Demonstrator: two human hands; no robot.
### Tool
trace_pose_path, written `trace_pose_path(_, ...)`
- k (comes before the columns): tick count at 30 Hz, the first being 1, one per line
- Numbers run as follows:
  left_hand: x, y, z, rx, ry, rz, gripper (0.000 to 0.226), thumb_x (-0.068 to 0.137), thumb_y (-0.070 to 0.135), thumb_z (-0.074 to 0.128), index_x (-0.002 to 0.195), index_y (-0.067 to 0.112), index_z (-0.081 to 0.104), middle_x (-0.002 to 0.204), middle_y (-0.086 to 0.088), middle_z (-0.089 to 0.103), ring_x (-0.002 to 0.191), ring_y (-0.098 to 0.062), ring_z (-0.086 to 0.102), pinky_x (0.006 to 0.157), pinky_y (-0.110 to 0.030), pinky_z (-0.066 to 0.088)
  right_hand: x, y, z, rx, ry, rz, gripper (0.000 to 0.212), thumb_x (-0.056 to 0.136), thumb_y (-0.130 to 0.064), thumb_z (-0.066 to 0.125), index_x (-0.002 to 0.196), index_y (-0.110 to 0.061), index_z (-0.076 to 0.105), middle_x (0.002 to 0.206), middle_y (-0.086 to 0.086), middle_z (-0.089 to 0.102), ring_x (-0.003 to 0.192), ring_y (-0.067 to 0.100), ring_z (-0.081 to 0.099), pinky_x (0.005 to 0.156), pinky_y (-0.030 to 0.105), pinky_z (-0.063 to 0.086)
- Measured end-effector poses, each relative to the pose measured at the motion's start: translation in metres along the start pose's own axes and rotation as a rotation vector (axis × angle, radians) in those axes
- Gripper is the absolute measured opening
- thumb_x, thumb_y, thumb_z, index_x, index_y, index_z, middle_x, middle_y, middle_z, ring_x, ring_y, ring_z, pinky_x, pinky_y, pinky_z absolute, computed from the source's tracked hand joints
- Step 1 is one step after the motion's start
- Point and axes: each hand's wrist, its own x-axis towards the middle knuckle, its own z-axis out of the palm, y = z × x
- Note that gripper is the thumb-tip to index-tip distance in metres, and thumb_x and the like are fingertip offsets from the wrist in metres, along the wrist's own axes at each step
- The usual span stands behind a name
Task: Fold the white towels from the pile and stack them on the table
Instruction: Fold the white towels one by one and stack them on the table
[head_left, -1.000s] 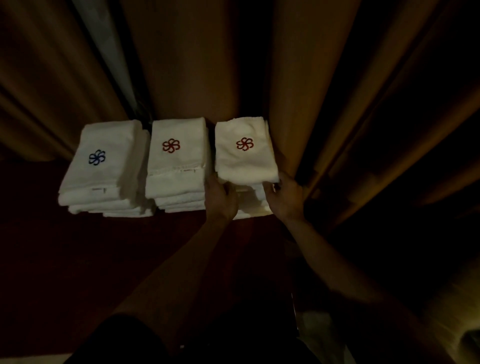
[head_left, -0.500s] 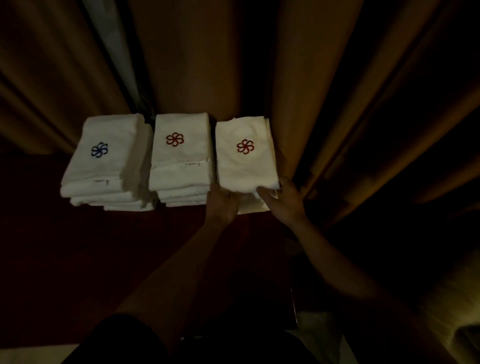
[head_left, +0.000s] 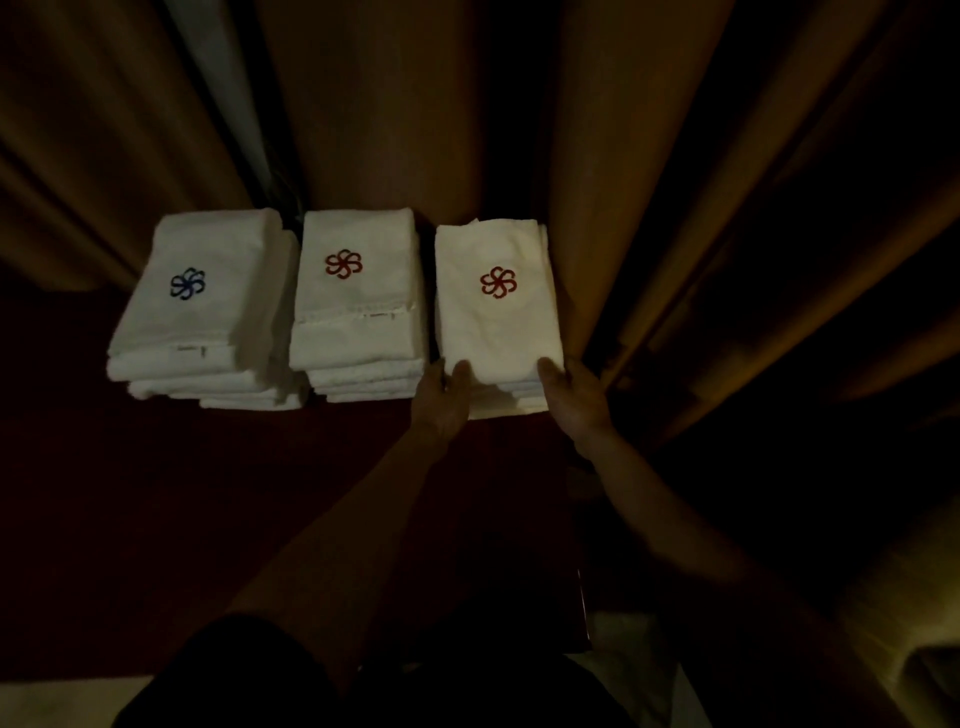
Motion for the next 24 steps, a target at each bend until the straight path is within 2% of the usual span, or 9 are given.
trace_pose_path(3, -0.001, 0.003, -0.003, 0.101, 0.005, 0.057, 0.063, 0.099, 0.051, 0.050, 0.148, 0.011, 0.043, 0.145, -0.009, 0.053, 0.129, -0.025, 0.052, 0.108, -0.038, 0.044, -0.001, -0.002, -0.004, -0.067, 0.104, -0.075, 0.045, 0.096, -0.037, 0.062, 0.135, -0.014, 0.059, 0.129, 0.008, 0.064, 0.116, 0.026, 0.060, 0.087, 0.028, 0.045)
trace_pose_path(6, -0.003, 0.005, -0.007, 0.196, 0.042, 0.119, 0.055, 0.099, 0.045, 0.053, 0.140, 0.008, 0.050, 0.134, -0.006, 0.059, 0.120, -0.023, 0.057, 0.091, -0.029, 0.045, -0.009, -0.011, -0.006, -0.122, 0.159, -0.216, 0.045, 0.093, -0.033, 0.067, 0.133, -0.013, 0.058, 0.126, 0.005, 0.063, 0.113, 0.021, 0.060, 0.084, 0.025, 0.045)
trace_pose_path(9, -0.013, 0.009, -0.011, 0.205, 0.062, 0.183, 0.055, 0.094, 0.042, 0.064, 0.137, 0.012, 0.048, 0.116, 0.004, 0.057, 0.107, -0.014, 0.054, 0.086, -0.027, 0.045, -0.015, -0.019, -0.006, -0.104, 0.143, -0.337, 0.051, 0.090, -0.039, 0.068, 0.137, -0.024, 0.054, 0.130, -0.006, 0.060, 0.116, 0.009, 0.057, 0.092, 0.024, 0.050)
trace_pose_path(12, -0.026, 0.012, -0.016, 0.213, 0.068, 0.249, 0.047, 0.090, 0.042, 0.069, 0.128, 0.021, 0.050, 0.102, 0.015, 0.053, 0.099, -0.008, 0.051, 0.084, -0.025, 0.045, -0.021, -0.029, -0.003, -0.127, 0.119, -0.386, 0.060, 0.089, -0.041, 0.068, 0.144, -0.025, 0.048, 0.139, -0.005, 0.056, 0.125, 0.010, 0.054, 0.096, 0.015, 0.047)
trace_pose_path(14, -0.034, 0.015, -0.021, 0.232, 0.109, 0.311, 0.047, 0.089, 0.041, 0.070, 0.127, 0.018, 0.054, 0.104, 0.014, 0.055, 0.099, -0.006, 0.053, 0.081, -0.023, 0.043, -0.024, -0.033, 0.001, -0.152, 0.120, -0.369, 0.066, 0.089, -0.042, 0.069, 0.146, -0.019, 0.045, 0.143, 0.002, 0.054, 0.129, 0.018, 0.052, 0.101, 0.025, 0.049)
trace_pose_path(16, -0.038, 0.018, -0.028, 0.268, 0.148, 0.385, 0.039, 0.090, 0.041, 0.069, 0.120, 0.018, 0.058, 0.106, 0.010, 0.063, 0.097, -0.011, 0.061, 0.079, -0.027, 0.049, -0.029, -0.041, 0.007, -0.186, 0.129, -0.344, 0.072, 0.088, -0.043, 0.072, 0.147, -0.014, 0.044, 0.145, 0.007, 0.052, 0.130, 0.024, 0.052, 0.105, 0.037, 0.048)
trace_pose_path(18, -0.041, 0.023, -0.037, 0.304, 0.172, 0.415, 0.037, 0.090, 0.042, 0.067, 0.117, 0.018, 0.059, 0.103, 0.008, 0.065, 0.094, -0.014, 0.064, 0.078, -0.031, 0.053, -0.034, -0.051, 0.014, -0.199, 0.117, -0.340, 0.073, 0.087, -0.042, 0.074, 0.147, -0.015, 0.043, 0.144, 0.007, 0.052, 0.130, 0.024, 0.051, 0.105, 0.040, 0.048)
trace_pose_path(21, -0.039, 0.029, -0.058, 0.354, 0.248, 0.448, 0.056, 0.090, 0.045, 0.067, 0.131, 0.010, 0.053, 0.113, 0.001, 0.059, 0.101, -0.018, 0.059, 0.084, -0.033, 0.051, -0.041, -0.064, 0.025, -0.392, 0.201, -0.443, 0.070, 0.087, -0.044, 0.072, 0.144, -0.014, 0.046, 0.147, 0.009, 0.048, 0.136, 0.028, 0.043, 0.108, 0.044, 0.043)
trace_pose_path(24, -0.032, 0.026, -0.088, 0.421, 0.310, 0.433, 0.061, 0.088, 0.043, 0.069, 0.135, 0.010, 0.049, 0.127, -0.010, 0.053, 0.114, -0.026, 0.054, 0.091, -0.037, 0.048, -0.047, -0.075, 0.041, -0.573, 0.254, -0.509, 0.070, 0.087, -0.044, 0.069, 0.145, -0.012, 0.046, 0.155, 0.011, 0.039, 0.147, 0.032, 0.026, 0.116, 0.052, 0.030)
